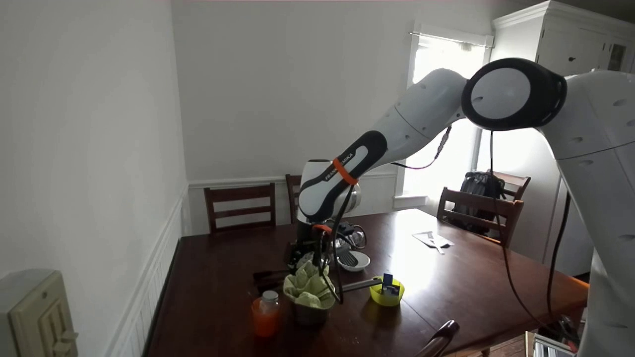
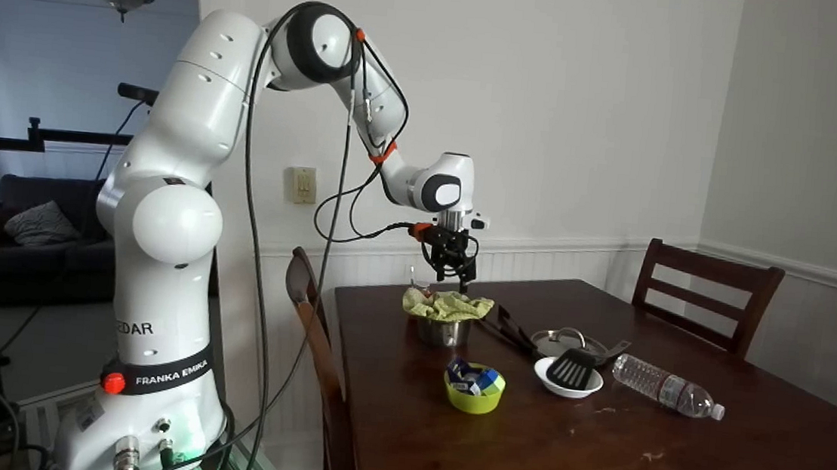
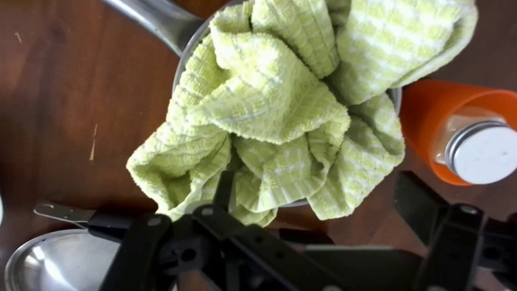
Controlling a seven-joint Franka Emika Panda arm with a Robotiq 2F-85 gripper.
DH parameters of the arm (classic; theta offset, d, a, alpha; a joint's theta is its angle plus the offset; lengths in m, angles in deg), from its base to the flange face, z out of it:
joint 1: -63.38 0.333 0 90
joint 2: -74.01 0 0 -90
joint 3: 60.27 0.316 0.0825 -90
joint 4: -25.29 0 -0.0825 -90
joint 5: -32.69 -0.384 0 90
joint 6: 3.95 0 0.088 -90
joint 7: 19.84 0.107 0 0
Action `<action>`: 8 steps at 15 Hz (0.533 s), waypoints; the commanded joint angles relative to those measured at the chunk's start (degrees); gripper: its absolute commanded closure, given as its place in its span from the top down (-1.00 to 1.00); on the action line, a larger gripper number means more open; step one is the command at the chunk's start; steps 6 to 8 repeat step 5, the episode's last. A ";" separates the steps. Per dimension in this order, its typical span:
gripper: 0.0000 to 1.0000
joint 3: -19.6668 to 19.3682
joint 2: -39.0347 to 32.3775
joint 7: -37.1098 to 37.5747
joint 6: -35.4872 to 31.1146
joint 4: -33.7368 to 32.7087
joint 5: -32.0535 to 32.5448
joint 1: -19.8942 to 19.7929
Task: Put the towel inside the silver pot
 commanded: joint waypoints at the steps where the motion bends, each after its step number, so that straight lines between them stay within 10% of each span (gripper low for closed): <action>1: 1.00 -0.23 3.79 -0.37 -5.64 5.46 -1.76 -2.40; 4: 1.00 4.03 5.64 -8.23 -16.62 9.50 -8.54 -7.29; 8: 1.00 1.13 2.50 -3.59 -10.98 4.76 -4.35 -4.43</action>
